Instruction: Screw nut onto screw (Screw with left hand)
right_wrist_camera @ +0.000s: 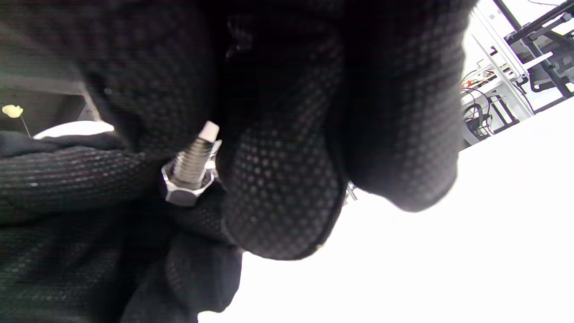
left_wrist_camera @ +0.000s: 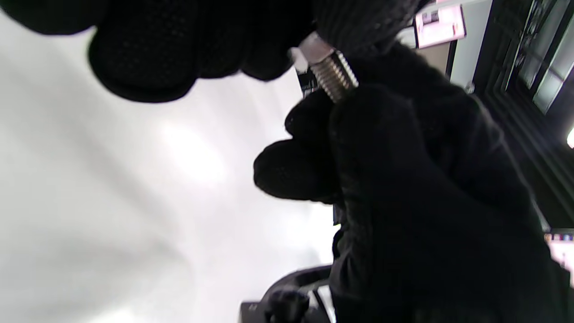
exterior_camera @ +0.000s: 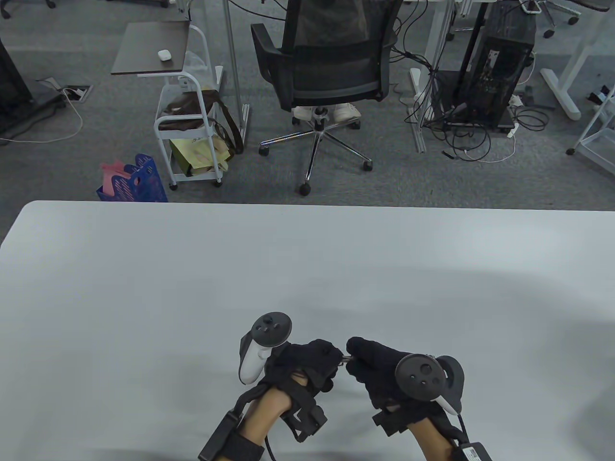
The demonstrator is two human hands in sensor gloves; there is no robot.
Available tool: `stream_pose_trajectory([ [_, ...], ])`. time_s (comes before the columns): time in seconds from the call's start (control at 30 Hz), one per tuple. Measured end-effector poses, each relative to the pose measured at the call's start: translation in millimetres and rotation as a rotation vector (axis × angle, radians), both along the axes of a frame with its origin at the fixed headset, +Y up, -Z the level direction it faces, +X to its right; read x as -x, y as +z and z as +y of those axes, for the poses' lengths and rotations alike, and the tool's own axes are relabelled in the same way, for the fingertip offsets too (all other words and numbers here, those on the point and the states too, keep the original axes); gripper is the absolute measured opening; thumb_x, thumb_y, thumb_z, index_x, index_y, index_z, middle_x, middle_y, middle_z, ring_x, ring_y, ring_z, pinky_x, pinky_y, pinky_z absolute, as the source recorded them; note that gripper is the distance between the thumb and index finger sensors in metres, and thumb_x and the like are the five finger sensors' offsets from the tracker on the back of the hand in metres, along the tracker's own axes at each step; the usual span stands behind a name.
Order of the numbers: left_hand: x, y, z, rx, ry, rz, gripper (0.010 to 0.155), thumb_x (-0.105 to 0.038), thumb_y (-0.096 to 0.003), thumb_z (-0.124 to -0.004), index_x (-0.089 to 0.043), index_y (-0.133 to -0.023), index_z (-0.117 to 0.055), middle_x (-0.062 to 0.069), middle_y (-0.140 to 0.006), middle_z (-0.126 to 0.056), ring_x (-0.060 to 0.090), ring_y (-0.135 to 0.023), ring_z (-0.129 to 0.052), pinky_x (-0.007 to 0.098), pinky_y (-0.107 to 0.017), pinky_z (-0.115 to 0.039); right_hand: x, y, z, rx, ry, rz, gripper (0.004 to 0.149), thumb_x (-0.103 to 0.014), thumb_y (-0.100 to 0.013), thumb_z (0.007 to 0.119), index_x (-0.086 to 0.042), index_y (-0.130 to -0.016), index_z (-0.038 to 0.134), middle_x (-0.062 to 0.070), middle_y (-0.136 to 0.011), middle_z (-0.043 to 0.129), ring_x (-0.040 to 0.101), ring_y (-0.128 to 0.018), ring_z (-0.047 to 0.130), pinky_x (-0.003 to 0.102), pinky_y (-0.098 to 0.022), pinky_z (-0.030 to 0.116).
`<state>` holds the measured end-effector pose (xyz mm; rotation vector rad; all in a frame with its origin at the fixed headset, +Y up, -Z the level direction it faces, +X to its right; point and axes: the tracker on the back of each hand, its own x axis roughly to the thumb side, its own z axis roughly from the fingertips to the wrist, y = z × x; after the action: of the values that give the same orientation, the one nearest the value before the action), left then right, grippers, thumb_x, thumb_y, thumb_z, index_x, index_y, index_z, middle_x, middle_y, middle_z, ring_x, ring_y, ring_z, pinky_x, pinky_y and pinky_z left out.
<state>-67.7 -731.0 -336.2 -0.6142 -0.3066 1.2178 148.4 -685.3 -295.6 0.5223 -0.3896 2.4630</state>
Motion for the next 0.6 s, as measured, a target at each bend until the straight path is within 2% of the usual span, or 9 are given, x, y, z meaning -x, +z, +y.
stream_pose_trajectory([
  [0.07, -0.1, -0.4, -1.4, -0.006, 0.026, 0.004, 0.059, -0.035, -0.0448, -0.071, -0.002, -0.093, -0.066, 0.03, -0.083, -0.075, 0.048, -0.056, -0.086, 0.057, -0.041, -0.07, 0.0, 0.0, -0.3, 0.0, -0.005, -0.001, 0.048, -0.036, -0.029, 0.095, -0.018, -0.073, 0.09, 0.003, -0.059, 0.106, 0.011, -0.028, 0.12, 0.036, -0.028, 0.105],
  [0.13, 0.4, 0.3, -2.0, -0.009, 0.048, 0.028, 0.068, -0.043, -0.0442, -0.069, -0.002, -0.098, -0.065, 0.031, -0.083, -0.076, 0.049, -0.056, -0.087, 0.058, -0.041, -0.07, -0.6, 0.4, 0.5, -0.002, -0.023, -0.003, 0.048, -0.037, -0.029, 0.095, -0.019, -0.073, 0.09, 0.003, -0.059, 0.106, 0.011, -0.028, 0.12, 0.035, -0.029, 0.105],
  [0.2, 0.0, 0.5, -0.8, -0.043, 0.023, 0.049, 0.065, -0.043, -0.0438, -0.069, 0.001, -0.092, -0.076, 0.034, -0.078, -0.081, 0.052, -0.052, -0.089, 0.06, -0.038, -0.072, -1.1, 0.5, 0.9, 0.004, -0.058, -0.001, 0.047, -0.037, -0.029, 0.095, -0.019, -0.073, 0.09, 0.003, -0.06, 0.106, 0.011, -0.029, 0.12, 0.035, -0.029, 0.105],
  [0.27, -0.5, 0.6, 0.8, -0.056, 0.012, 0.052, 0.061, -0.04, -0.0435, -0.071, 0.002, -0.087, -0.079, 0.033, -0.076, -0.083, 0.051, -0.05, -0.09, 0.06, -0.037, -0.072, -1.2, 0.2, 0.0, 0.01, -0.054, 0.0, 0.047, -0.037, -0.03, 0.094, -0.019, -0.073, 0.09, 0.003, -0.06, 0.106, 0.011, -0.028, 0.12, 0.036, -0.029, 0.105],
  [0.43, -0.8, -0.8, -1.8, -0.009, 0.019, -0.01, 0.057, -0.035, -0.0447, -0.072, -0.002, -0.092, -0.066, 0.029, -0.083, -0.074, 0.047, -0.056, -0.086, 0.057, -0.042, -0.07, 0.8, -1.3, -2.7, 0.028, -0.019, 0.009, 0.047, -0.038, -0.03, 0.095, -0.019, -0.073, 0.09, 0.003, -0.058, 0.107, 0.01, -0.027, 0.12, 0.036, -0.028, 0.105],
  [0.5, 1.8, -1.0, -3.1, 0.002, 0.065, 0.017, 0.066, -0.042, -0.0444, -0.07, -0.003, -0.097, -0.062, 0.03, -0.084, -0.073, 0.048, -0.057, -0.086, 0.057, -0.042, -0.07, 0.8, -0.4, -1.3, 0.012, -0.021, 0.004, 0.047, -0.037, -0.03, 0.095, -0.019, -0.073, 0.09, 0.003, -0.059, 0.106, 0.01, -0.027, 0.12, 0.036, -0.028, 0.105],
  [0.53, 3.7, -0.4, -2.2, -0.007, 0.075, 0.065, 0.07, -0.044, -0.0438, -0.069, -0.001, -0.098, -0.063, 0.032, -0.084, -0.075, 0.049, -0.056, -0.086, 0.058, -0.041, -0.071, 0.0, 0.0, -0.4, -0.003, -0.024, -0.003, 0.047, -0.037, -0.03, 0.095, -0.019, -0.073, 0.09, 0.003, -0.059, 0.106, 0.01, -0.028, 0.12, 0.035, -0.028, 0.105],
  [0.6, 5.1, -0.5, 0.0, -0.04, 0.046, 0.1, 0.065, -0.044, -0.0433, -0.069, 0.001, -0.091, -0.078, 0.034, -0.078, -0.082, 0.052, -0.05, -0.09, 0.059, -0.037, -0.072, -1.4, 0.1, -0.2, -0.009, -0.042, -0.012, 0.047, -0.038, -0.03, 0.095, -0.019, -0.073, 0.09, 0.002, -0.059, 0.106, 0.01, -0.028, 0.12, 0.035, -0.029, 0.105],
])
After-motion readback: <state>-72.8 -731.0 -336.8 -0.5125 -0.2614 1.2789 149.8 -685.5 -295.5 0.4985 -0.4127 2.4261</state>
